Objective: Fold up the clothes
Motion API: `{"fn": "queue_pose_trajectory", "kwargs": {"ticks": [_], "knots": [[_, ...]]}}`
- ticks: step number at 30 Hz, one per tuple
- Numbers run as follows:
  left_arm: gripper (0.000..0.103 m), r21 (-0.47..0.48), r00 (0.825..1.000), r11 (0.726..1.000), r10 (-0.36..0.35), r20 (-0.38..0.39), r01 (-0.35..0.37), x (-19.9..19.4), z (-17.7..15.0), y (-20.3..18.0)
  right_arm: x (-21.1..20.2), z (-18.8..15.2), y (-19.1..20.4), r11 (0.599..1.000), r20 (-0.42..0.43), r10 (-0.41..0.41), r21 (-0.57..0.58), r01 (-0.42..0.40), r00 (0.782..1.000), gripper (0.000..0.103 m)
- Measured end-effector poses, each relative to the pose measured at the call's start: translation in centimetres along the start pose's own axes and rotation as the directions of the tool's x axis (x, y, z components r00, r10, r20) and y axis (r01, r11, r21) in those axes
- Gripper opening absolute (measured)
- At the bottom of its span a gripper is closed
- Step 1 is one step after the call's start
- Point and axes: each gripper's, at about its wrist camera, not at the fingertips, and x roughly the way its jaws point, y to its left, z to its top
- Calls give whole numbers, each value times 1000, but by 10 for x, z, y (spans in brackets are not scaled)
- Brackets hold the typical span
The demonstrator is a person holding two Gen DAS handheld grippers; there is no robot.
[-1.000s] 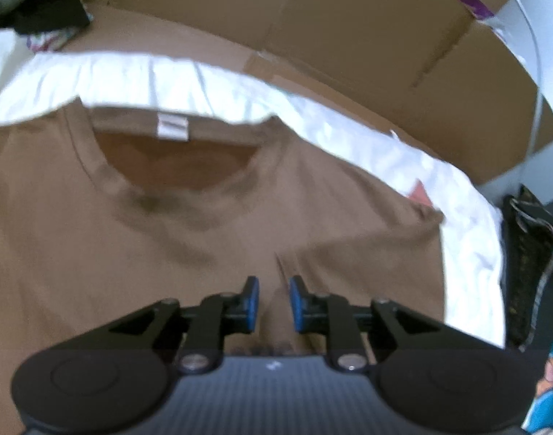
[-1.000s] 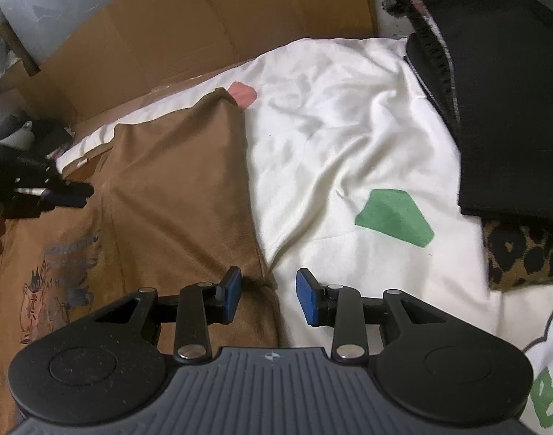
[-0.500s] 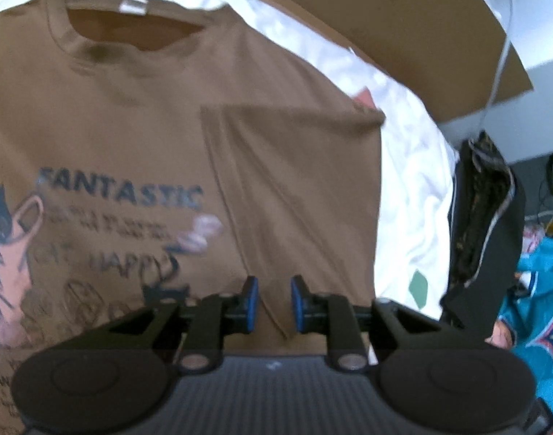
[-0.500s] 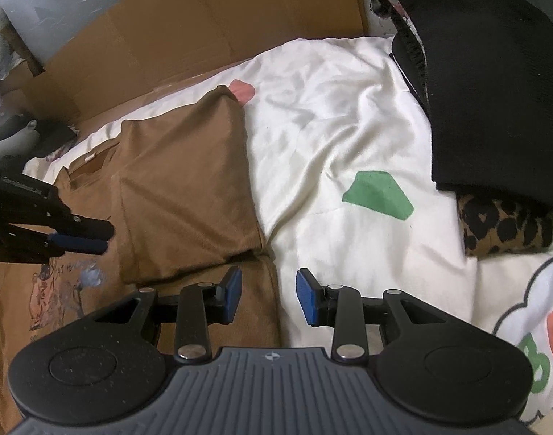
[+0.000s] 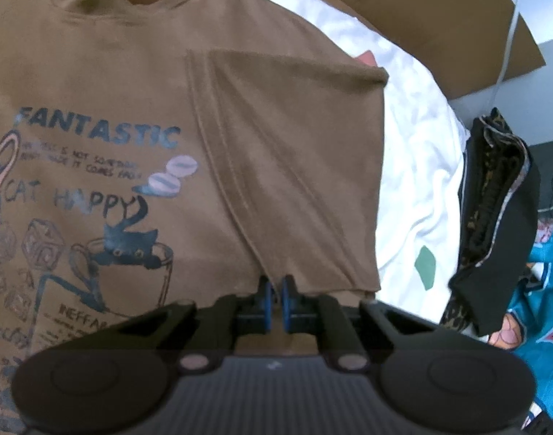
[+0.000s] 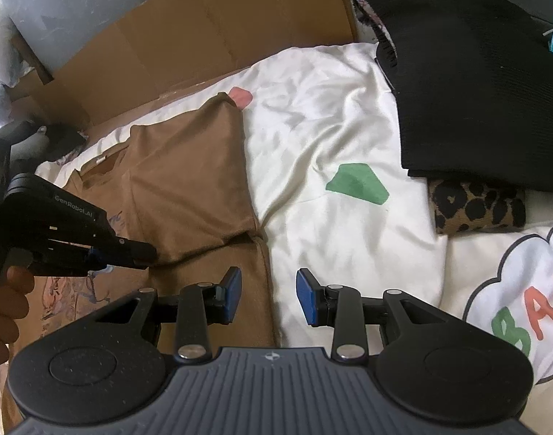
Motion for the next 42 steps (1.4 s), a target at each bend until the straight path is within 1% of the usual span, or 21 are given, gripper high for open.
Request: {"fn": "queue_pose_trajectory", "kwargs": {"ticks": [5, 8, 9, 10, 12, 13, 16, 19, 23, 27, 29, 30, 34, 37, 40, 42], "knots": [[6, -5, 1000, 1000, 2, 24, -2, -20, -1, 1, 1, 1, 1, 1000, 3, -6, -2, 7, 1000, 40], [6, -1, 1000, 1000, 16, 21, -16, -20, -2, 5, 7, 2, 3, 1000, -7, -12, 8, 12, 1000, 40], [7, -2, 1000, 1000, 22, 17, -22, -18, -2, 7, 8, 2, 5, 1000, -10, -14, 12, 14, 1000, 40], [9, -4, 1000, 1000, 29, 2, -29, -14, -2, 10, 10, 2, 7, 1000, -13, -16, 13, 16, 1000, 40], [13, -16, 998, 998, 52, -46, -53, -6, -2, 16, 11, 2, 11, 1000, -15, -18, 8, 18, 1000, 40], [14, -24, 997, 998, 62, -52, -63, -5, -2, 19, 12, 2, 14, 1000, -15, -18, 2, 18, 1000, 40], [16, -27, 997, 997, 67, -34, -68, -11, 3, 24, 12, 3, 20, 1000, -11, -20, -19, 20, 1000, 40], [20, -23, 999, 999, 46, 15, -46, -26, 14, 25, 17, 8, 23, 999, -3, -25, -31, 25, 1000, 40], [22, 5, 997, 999, 31, 74, -32, -38, 32, 17, 28, 19, 29, 999, 13, -26, -41, 27, 1000, 40], [22, 29, 995, 999, 21, 96, -23, -36, 44, 8, 38, 31, 34, 998, 32, -34, -56, 36, 999, 39], [21, 44, 995, 999, 15, 94, -19, -31, 48, 3, 44, 36, 36, 998, 34, -28, -62, 30, 999, 31], [21, 52, 996, 999, 12, 90, -17, -28, 49, 0, 46, 37, 37, 997, 35, -26, -65, 28, 999, 29], [21, 89, 997, 996, 10, 75, -17, -13, 53, -7, 56, 39, 40, 996, 28, -14, -82, 17, 999, 25], [21, 107, 996, 993, 48, 71, -55, 0, 55, -5, 65, 36, 40, 996, 9, -15, -89, 15, 1000, 24], [18, 114, 994, 988, 96, 61, -102, 13, 60, 0, 73, 33, 36, 996, -21, -27, -91, 25, 999, 24], [18, 99, 994, 990, 94, 56, -99, 11, 66, 4, 76, 31, 31, 996, -37, -24, -87, 21, 999, 24]]}}
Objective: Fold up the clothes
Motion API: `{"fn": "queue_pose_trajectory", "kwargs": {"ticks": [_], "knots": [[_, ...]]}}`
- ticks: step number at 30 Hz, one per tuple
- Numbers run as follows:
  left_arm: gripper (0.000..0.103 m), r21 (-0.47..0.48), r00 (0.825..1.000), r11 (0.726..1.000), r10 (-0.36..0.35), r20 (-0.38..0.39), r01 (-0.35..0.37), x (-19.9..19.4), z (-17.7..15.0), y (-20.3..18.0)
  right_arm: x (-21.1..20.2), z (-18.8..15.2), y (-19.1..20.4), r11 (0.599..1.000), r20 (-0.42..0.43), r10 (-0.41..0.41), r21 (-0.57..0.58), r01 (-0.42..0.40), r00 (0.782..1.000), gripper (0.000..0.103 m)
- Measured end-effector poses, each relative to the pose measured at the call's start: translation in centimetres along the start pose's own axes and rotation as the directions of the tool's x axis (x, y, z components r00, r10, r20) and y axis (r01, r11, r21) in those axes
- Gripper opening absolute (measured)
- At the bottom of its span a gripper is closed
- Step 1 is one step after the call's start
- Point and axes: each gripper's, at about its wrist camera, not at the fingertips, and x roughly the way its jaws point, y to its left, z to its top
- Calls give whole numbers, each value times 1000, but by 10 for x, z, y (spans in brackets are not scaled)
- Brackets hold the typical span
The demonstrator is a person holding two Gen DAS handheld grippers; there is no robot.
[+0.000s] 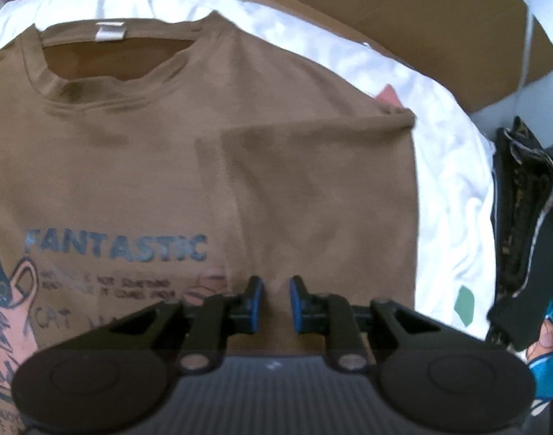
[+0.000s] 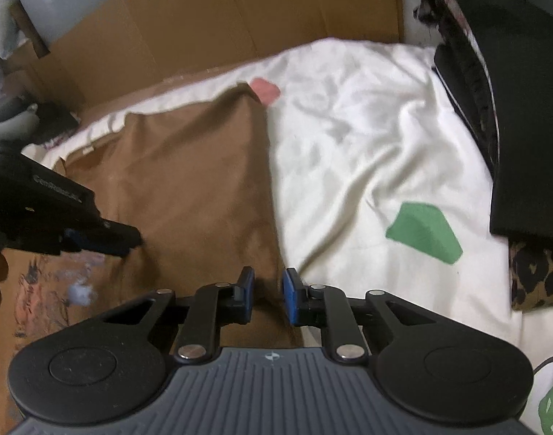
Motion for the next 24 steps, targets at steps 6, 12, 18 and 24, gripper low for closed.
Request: {"fn": "queue_pose_trajectory", "kwargs": {"ticks": [6, 12, 18, 24], "knots": [[30, 68, 996, 998, 11, 91, -17, -24, 28, -21, -5, 1, -8, 999, 4, 25, 19, -25, 1000, 24], [48, 225, 984, 972, 23, 178, -63, -25, 47, -59, -13, 3, -15, 998, 17, 52, 24, -52, 999, 24], [61, 335, 984, 941, -5, 180, -57, -17, 69, -97, -19, 5, -22, 996, 17, 79, 28, -79, 997, 24], [64, 368, 990, 927, 14, 138, -64, 13, 93, -131, -18, 9, -25, 992, 15, 120, 33, -121, 993, 24]]}}
